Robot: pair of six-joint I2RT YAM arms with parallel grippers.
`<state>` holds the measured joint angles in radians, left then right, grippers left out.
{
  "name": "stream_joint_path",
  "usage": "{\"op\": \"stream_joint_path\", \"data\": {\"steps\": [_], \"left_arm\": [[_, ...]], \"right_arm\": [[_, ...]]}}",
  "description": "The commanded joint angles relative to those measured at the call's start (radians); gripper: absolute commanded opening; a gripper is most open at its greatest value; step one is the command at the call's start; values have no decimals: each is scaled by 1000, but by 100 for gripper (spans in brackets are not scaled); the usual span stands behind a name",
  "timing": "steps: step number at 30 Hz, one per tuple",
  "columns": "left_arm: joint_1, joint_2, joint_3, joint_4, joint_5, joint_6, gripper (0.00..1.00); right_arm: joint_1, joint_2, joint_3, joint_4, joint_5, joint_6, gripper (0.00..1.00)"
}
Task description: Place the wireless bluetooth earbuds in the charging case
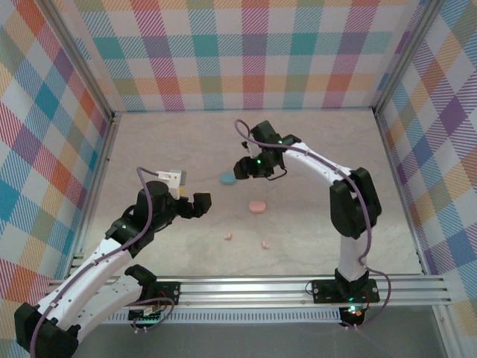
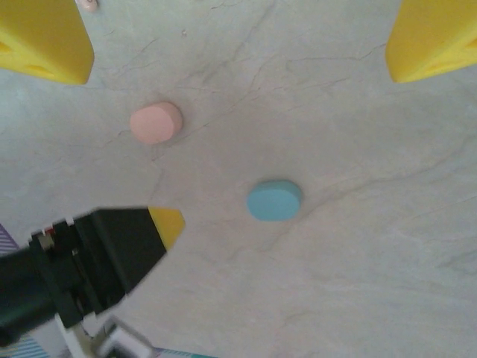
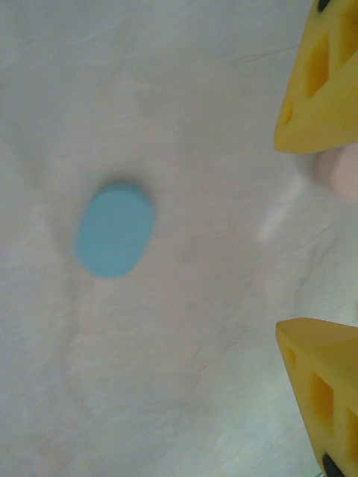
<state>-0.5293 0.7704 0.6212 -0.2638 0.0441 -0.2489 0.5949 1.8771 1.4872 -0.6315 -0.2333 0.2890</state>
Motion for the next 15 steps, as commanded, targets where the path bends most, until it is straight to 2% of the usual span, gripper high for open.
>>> {"op": "stream_joint_path", "data": {"steps": [1, 5, 8, 15], "left_arm": [[-1, 18, -18, 93, 67, 49, 100], [-1, 73, -40, 156, 131, 68, 100], [-1, 123, -6, 105, 160, 99, 100], [-1, 118, -9, 92, 176, 117, 100]], "right_arm": [[-3, -75, -122, -2, 40, -42, 61], [-3, -142, -252, 20, 34, -192, 67], [-3, -186, -305, 49, 15, -358, 71], [2, -263, -490, 306, 42, -731, 78]]}}
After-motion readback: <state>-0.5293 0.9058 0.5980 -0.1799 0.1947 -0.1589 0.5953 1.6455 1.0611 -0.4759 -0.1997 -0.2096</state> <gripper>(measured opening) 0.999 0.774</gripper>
